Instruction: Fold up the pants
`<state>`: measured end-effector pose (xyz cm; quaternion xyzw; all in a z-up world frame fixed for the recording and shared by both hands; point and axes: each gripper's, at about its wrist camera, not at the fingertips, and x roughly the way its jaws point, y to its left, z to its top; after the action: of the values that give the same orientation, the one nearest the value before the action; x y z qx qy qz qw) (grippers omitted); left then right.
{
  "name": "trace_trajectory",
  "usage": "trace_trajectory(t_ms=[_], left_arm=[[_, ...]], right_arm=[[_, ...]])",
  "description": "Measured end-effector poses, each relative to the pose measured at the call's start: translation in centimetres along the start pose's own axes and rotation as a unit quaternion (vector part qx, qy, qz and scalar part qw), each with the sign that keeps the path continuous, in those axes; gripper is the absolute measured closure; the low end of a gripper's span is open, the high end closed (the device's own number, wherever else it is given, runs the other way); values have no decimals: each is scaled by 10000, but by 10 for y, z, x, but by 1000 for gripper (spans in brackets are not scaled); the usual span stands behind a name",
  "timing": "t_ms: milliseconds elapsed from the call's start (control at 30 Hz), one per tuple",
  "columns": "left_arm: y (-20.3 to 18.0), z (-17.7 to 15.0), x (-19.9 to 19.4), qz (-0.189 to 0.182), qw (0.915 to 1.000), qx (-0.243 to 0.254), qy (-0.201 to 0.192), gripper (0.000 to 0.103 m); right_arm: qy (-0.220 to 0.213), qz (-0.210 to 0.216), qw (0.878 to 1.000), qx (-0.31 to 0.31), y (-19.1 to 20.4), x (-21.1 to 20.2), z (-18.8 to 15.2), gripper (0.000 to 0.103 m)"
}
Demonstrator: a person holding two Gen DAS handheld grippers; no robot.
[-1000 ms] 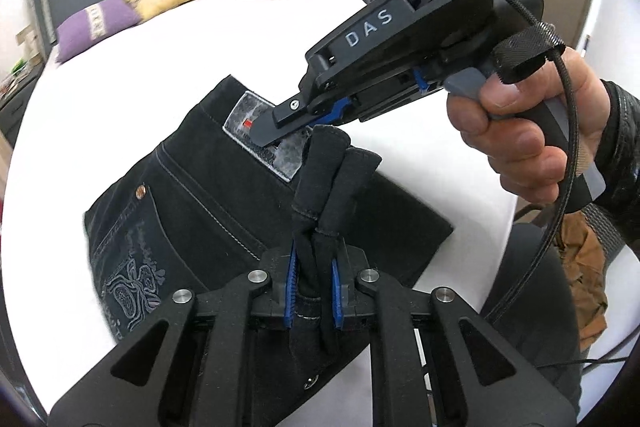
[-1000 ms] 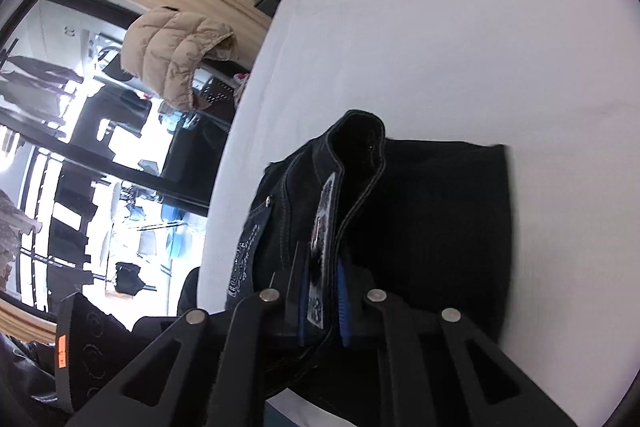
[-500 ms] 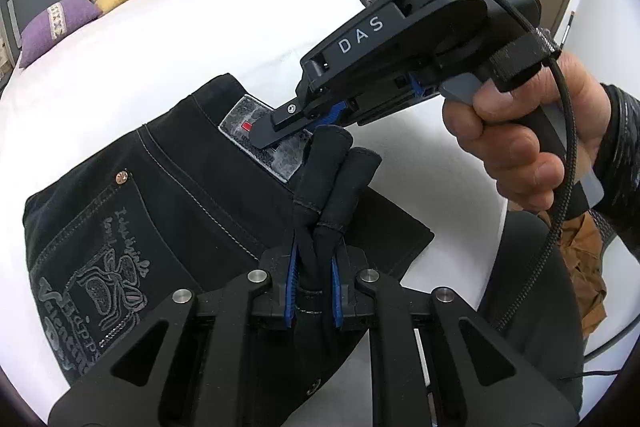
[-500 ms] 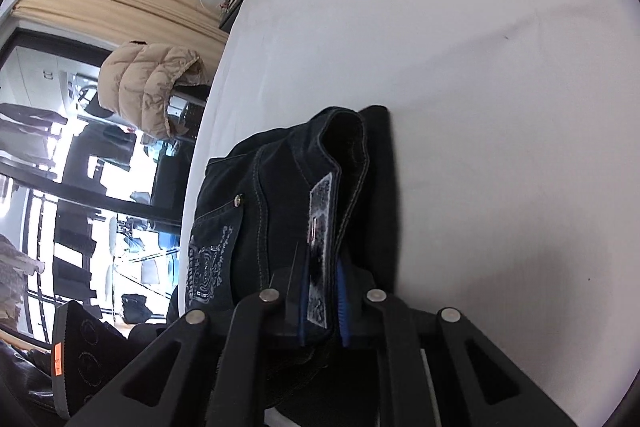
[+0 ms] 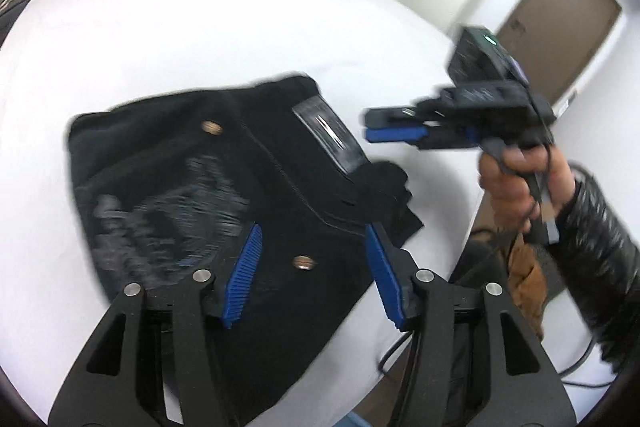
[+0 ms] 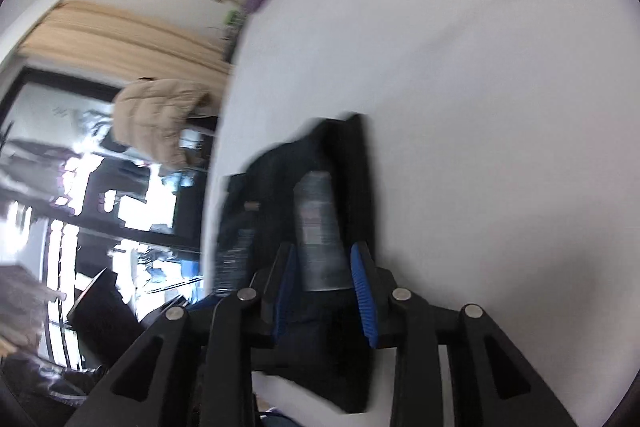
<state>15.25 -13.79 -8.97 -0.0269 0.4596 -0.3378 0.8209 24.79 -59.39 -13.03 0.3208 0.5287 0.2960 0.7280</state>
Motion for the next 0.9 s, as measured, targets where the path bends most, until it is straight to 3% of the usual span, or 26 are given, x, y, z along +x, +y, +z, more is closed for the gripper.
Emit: trace_trajectory(t_ms=[100, 200, 300, 500, 633, 833, 867, 900], left_arm=[[24, 10, -8, 267, 9995, -141, -137, 51], [55, 19, 9, 456, 9985, -287, 10, 52], [94, 32, 21, 254, 9966, -771, 116, 65], [121, 42, 35, -15, 9972, -742, 133, 71], [98, 6, 13, 192, 9988, -453, 46, 71], [49, -63, -33, 617, 9962, 572, -223, 64], [47, -66, -40, 561, 9964, 599, -219, 62], [48, -66, -44, 482, 9971, 551, -215, 60]], right_arm=[[172, 234, 9992, -278, 24, 14, -4, 74], [604, -10, 9979, -250, 20, 42, -15, 75], [652, -158, 9977, -39, 0, 48, -26, 103], [386, 43, 9988, 282, -17, 42, -38, 103], [291, 186, 9985, 431, -26, 47, -38, 103], [166, 157, 9991, 363, -21, 38, -43, 102], [153, 111, 9995, 261, -18, 30, -45, 97], [119, 108, 9997, 185, -13, 25, -43, 77]])
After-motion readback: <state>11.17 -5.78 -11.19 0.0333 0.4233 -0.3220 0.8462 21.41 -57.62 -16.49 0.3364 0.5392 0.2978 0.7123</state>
